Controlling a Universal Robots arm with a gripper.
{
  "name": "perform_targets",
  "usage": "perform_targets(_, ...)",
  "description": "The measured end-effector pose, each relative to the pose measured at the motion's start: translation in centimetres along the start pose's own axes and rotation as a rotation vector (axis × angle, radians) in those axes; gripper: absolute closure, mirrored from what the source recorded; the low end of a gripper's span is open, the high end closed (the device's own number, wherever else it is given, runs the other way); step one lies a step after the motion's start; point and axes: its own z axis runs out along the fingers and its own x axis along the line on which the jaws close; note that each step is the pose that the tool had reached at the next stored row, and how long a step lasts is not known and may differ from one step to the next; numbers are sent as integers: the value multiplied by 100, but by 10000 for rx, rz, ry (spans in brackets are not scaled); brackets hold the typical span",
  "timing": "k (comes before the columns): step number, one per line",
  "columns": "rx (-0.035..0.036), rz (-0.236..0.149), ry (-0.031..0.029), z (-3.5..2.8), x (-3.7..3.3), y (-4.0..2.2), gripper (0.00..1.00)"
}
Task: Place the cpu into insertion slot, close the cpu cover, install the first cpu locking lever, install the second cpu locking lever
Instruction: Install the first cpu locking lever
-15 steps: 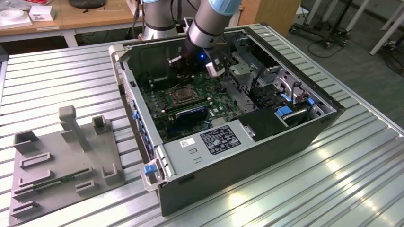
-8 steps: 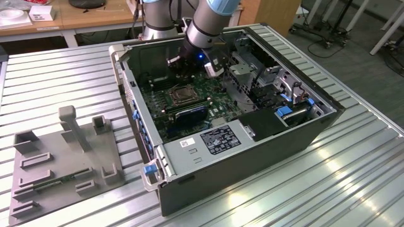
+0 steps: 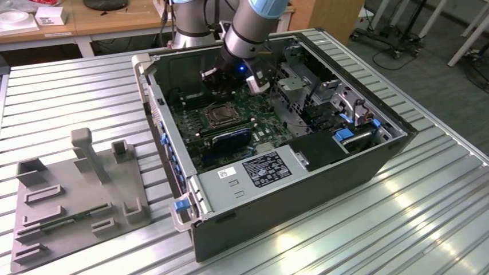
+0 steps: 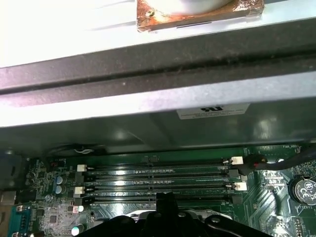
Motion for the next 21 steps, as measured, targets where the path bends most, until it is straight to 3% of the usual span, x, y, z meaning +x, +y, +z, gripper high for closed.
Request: perform_targets(21, -1, -1, 0, -45, 18, 53, 89)
